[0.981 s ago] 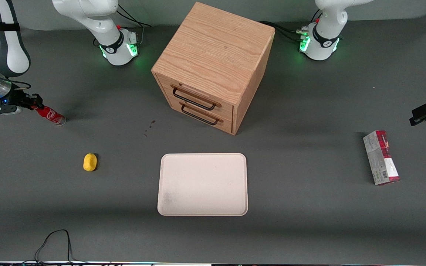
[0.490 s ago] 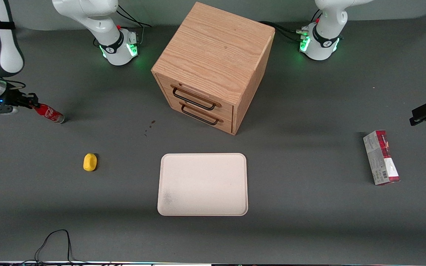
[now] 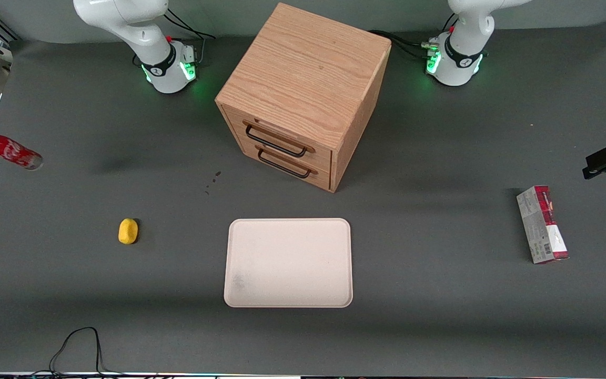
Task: Place coke bottle on tray
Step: 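Lift the bottle and carry it with the right gripper toward the white tray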
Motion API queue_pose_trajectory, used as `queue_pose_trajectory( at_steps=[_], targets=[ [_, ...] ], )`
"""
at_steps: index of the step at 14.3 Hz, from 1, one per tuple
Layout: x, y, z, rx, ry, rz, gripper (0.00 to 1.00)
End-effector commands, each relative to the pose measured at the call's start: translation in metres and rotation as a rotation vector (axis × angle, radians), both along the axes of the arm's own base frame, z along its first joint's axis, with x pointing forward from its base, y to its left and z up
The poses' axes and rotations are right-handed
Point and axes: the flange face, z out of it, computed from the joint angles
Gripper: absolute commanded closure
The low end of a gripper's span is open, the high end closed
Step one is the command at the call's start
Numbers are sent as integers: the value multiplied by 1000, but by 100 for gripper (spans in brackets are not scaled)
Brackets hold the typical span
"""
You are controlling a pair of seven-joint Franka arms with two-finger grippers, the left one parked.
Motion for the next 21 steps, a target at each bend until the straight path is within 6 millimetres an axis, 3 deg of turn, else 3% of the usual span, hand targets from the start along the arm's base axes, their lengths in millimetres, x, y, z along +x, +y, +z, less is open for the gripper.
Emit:
queue_pose_trajectory(
  at_steps=[1,4,8,9,11,12,13,17,21],
  targets=[
    [-3,5,73,9,-36,29,97],
    [2,24,118,37,-64,40,98],
    [77,116,120,41,-88,175,98],
    [94,143,116,41,-92,214,98],
    [132,219,118,5,-124,331,100],
    [160,282,103,0,-133,404,100],
    [171,313,90,8,-132,436,100],
    [172,423,63,82,-131,288,100],
    [163,501,36,96,-132,129,100]
  ],
)
